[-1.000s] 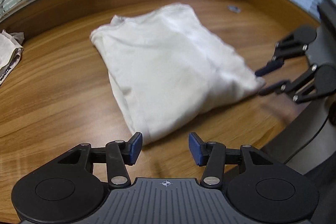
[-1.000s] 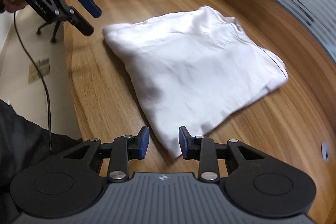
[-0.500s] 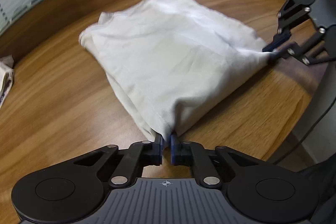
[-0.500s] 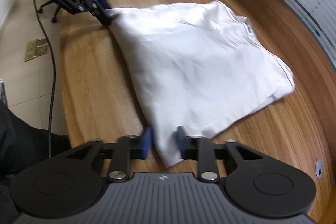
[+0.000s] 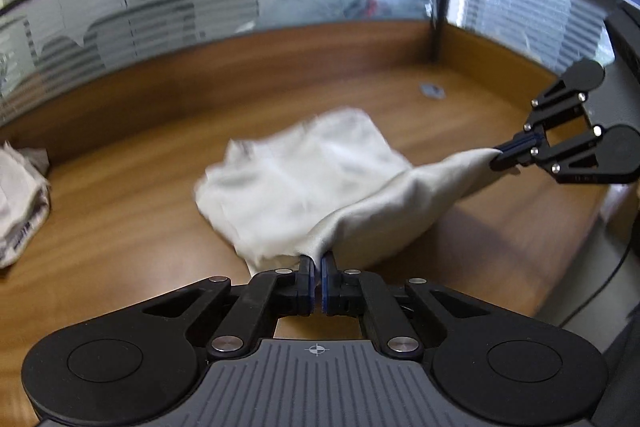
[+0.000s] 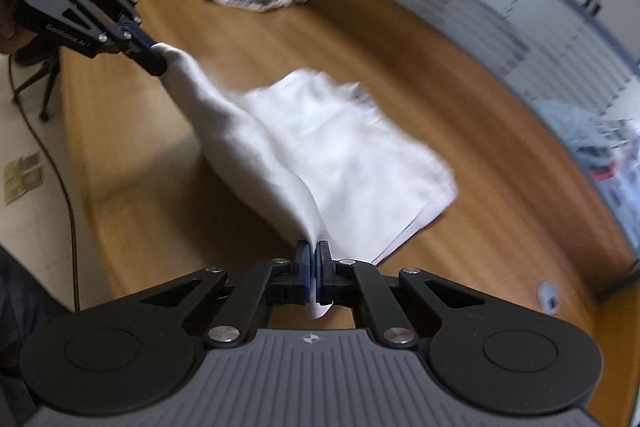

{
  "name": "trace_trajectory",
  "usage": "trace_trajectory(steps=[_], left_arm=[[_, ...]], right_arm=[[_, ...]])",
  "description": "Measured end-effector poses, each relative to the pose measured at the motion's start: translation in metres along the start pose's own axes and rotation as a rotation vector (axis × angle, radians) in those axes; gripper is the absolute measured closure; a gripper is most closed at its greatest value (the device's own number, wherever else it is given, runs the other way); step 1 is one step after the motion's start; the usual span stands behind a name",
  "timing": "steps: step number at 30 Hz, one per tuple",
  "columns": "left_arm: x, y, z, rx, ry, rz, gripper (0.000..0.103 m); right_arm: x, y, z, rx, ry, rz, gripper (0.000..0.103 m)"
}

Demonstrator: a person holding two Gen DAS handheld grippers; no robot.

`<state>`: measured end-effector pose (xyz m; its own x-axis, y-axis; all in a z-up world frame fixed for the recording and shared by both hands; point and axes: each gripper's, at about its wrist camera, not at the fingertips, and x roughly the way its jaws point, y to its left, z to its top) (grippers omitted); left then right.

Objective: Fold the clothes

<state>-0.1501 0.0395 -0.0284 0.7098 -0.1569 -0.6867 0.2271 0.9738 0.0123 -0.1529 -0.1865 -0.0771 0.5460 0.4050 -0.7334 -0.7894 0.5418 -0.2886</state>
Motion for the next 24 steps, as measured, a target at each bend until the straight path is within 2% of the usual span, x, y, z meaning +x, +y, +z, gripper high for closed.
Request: trace_trajectory(steps=[8, 13, 16, 24], left_arm=[[0.032, 0.039, 0.075, -0.027, -0.025, 0.048, 0.098], [0.079, 0.066, 0.107, -0.062, 0.025, 0.072, 0.098], [0.114, 0.085, 0.117, -0.097, 0.063, 0.073, 0.098], [0.185, 0.113, 0.112, -0.127, 0.166, 0.078, 0.098]], right_arm=[[0.031, -0.058, 0.059, 0.035, -0.020, -0.118, 0.101], [0.083, -0.099, 0.087, 0.066, 0.030, -0.108, 0.101], [0.117, -0.121, 0.093, 0.080, 0.062, -0.095, 0.101], [0.204, -0.149, 0.096, 0.073, 0.139, -0.050, 0.101]])
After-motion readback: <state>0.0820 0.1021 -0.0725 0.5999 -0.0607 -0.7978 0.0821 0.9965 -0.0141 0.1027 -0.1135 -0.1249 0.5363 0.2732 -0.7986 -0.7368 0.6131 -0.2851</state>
